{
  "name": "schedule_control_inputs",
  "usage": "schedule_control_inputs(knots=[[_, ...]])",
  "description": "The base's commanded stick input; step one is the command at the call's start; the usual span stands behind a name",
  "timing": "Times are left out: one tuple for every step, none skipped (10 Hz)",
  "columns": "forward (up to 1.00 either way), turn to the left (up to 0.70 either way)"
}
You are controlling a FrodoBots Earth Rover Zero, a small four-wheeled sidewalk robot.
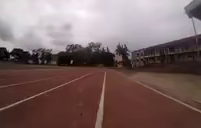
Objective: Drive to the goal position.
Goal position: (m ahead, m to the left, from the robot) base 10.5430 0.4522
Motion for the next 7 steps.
schedule_control_inputs(knots=[[0.5,0.0],[0.5,0.0],[0.5,0.0],[0.5,0.0],[0.5,0.0],[0.5,0.0],[0.5,0.0]])
